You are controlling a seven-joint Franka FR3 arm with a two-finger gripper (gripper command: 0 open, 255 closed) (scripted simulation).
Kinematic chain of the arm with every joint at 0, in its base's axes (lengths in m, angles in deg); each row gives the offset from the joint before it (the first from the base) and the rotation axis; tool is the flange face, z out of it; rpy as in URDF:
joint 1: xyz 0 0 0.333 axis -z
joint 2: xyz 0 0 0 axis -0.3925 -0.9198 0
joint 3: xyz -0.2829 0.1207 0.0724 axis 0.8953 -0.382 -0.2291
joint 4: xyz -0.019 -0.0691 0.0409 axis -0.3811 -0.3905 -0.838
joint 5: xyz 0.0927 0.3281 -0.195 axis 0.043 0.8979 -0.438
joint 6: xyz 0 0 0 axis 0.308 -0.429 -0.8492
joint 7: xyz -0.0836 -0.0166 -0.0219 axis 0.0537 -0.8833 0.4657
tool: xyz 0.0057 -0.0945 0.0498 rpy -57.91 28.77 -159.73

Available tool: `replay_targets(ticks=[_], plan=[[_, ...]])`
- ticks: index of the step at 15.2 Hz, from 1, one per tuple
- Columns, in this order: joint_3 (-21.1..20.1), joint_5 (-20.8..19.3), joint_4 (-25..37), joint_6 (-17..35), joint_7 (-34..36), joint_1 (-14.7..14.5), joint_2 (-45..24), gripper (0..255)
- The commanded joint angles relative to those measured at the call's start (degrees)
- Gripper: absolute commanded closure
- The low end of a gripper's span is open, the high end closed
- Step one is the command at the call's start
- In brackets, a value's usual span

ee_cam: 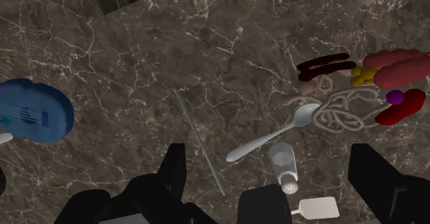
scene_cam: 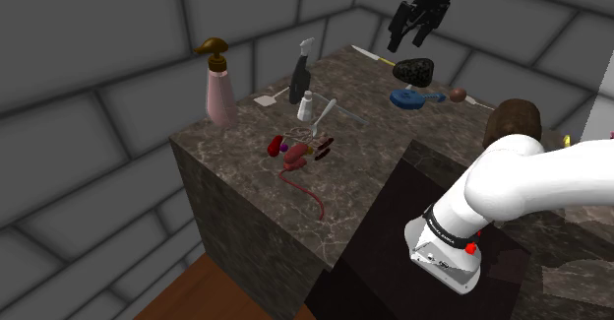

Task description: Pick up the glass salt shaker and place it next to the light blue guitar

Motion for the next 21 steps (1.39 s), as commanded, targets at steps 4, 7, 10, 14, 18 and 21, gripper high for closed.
replay_targets(ticks=[4, 7, 10, 14, 18, 21], plan=[[-0.45, -0.15, -0.28, 4.40, 0.15, -0.36, -5.24, 0], [-0.92, -0.35, 0.07, 8.56, 0.31, -0.64, -10.88, 0], [-1.40, -0.65, 1.07, 12.40, 0.51, -0.89, -16.83, 0], [-2.05, -1.22, 3.36, 16.91, 0.86, -1.16, -25.16, 0], [-2.66, -2.02, 6.75, 20.62, 1.31, -1.43, -33.79, 0], [-3.08, -2.77, 9.99, 22.81, 1.70, -1.66, -40.39, 0]])
